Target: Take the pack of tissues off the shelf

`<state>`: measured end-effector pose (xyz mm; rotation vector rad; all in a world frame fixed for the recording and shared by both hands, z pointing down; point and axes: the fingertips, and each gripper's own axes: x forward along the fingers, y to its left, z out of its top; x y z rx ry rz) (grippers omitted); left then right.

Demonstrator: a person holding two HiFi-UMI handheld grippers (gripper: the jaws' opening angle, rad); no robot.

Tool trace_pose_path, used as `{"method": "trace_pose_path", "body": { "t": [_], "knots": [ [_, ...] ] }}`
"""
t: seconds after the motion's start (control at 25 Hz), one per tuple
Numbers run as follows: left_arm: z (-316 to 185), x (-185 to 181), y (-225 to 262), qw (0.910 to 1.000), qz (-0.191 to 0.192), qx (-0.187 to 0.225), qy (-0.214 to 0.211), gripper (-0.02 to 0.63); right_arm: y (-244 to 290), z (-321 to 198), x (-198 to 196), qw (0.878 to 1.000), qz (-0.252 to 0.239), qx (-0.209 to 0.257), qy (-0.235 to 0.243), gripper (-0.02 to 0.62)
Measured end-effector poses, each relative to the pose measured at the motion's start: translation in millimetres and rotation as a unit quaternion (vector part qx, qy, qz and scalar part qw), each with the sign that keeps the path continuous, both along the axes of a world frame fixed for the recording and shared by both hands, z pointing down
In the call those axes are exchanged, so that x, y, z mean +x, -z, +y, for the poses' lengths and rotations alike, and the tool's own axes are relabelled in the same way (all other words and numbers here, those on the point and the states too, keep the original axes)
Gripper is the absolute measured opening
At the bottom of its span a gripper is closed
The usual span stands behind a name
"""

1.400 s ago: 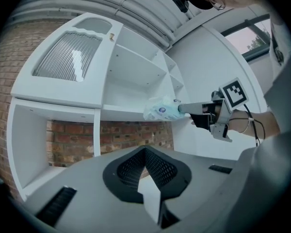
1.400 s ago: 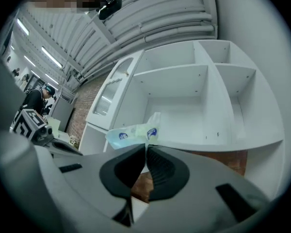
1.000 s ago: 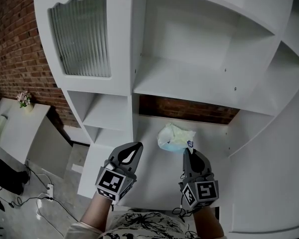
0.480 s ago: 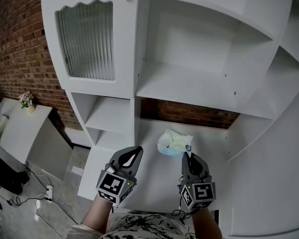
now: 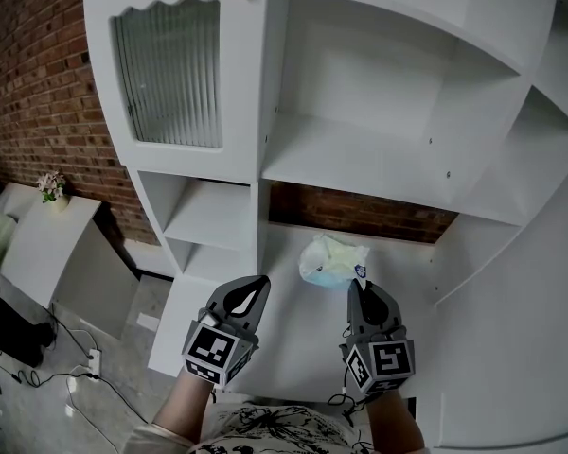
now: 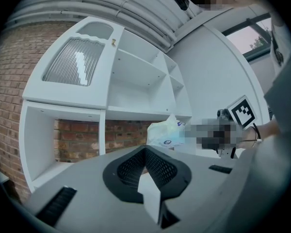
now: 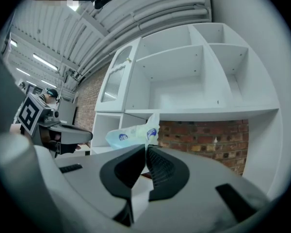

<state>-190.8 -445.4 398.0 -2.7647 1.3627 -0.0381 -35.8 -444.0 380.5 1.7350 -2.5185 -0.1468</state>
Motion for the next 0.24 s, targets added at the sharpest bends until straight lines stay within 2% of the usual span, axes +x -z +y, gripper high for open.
{"method": "trace_pose_path", "body": {
  "t": [0.24],
  "knots": [
    [1.0, -0.8, 0.5, 1.0, 0.0, -0.002, -0.005, 0.014, 1.7, -0.5, 0.2, 1.0, -0.007, -0.001, -0.008, 0.008]
  ]
}}
